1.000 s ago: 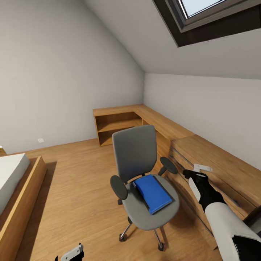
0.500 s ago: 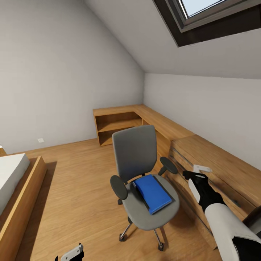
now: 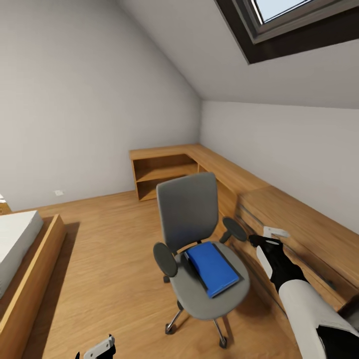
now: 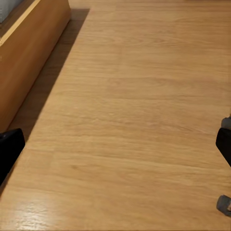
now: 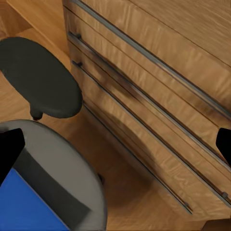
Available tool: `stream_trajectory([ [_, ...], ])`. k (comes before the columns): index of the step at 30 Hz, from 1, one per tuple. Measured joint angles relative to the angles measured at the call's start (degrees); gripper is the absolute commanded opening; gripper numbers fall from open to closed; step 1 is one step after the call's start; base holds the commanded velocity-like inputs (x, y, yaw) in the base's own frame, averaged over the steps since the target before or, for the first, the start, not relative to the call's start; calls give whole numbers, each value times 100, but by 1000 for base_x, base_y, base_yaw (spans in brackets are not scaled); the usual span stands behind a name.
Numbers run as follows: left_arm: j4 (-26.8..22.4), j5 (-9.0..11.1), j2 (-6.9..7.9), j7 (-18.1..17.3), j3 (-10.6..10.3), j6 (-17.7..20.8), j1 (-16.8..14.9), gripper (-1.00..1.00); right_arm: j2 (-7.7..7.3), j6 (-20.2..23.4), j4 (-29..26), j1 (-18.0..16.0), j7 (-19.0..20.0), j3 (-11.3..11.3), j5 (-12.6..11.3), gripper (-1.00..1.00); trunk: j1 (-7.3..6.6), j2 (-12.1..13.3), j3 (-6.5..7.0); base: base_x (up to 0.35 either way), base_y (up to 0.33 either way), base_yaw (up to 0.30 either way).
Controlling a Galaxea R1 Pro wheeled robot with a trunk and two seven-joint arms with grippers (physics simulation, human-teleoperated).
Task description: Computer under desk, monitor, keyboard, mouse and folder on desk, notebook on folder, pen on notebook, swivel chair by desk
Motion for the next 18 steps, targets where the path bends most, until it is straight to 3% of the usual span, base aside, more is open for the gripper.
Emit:
stream_trajectory([
  [7, 0, -9, -7, -7, -9, 6, 0, 100, 10, 4, 0, 0, -2, 0, 1, 100, 2, 0, 0, 120, 0, 201],
  [18, -15, -17, -77, -11, -35, 7, 0, 100, 3, 16, -7, 1, 8, 0, 2, 100, 2, 0, 0, 6, 0, 19],
])
